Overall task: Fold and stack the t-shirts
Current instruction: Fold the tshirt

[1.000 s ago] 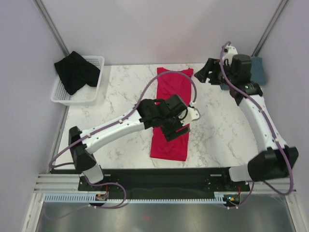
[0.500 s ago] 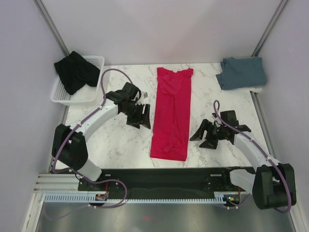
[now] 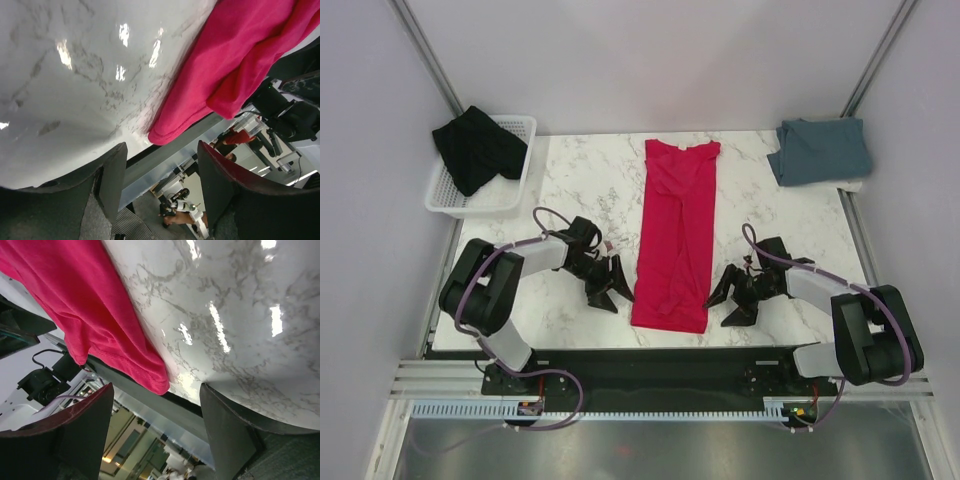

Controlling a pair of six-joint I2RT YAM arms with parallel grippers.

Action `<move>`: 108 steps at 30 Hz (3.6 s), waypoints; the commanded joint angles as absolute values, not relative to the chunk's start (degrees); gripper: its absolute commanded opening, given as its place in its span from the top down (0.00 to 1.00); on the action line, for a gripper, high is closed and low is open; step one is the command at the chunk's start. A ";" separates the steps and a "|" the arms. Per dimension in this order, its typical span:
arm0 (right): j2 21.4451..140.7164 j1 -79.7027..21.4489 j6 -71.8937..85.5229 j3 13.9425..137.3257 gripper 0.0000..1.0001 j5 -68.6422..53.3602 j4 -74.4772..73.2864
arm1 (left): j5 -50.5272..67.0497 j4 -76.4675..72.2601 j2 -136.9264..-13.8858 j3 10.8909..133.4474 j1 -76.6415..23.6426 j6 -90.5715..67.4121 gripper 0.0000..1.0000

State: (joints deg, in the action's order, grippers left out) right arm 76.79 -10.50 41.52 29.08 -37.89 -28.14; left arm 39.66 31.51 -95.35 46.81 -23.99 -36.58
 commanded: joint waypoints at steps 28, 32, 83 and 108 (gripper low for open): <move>85.08 -19.60 49.48 28.56 0.61 -38.41 -14.15 | 42.98 16.08 -102.39 44.91 -31.11 -49.57 0.65; 84.73 -19.77 49.31 28.22 0.72 -38.93 -13.19 | 43.42 15.03 -102.31 44.91 -31.73 -49.92 0.73; 110.40 -1.67 32.61 81.84 0.45 -35.94 -17.75 | 40.40 24.87 -120.96 101.19 -15.39 -32.25 0.22; 108.63 -4.04 37.44 60.47 0.42 -38.41 -15.21 | 49.04 20.13 -125.86 82.35 -17.22 -39.72 0.27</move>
State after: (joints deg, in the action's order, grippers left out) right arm 107.53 -2.90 36.40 60.01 -37.67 -17.54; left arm 47.97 24.36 -123.44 80.53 -15.66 -35.09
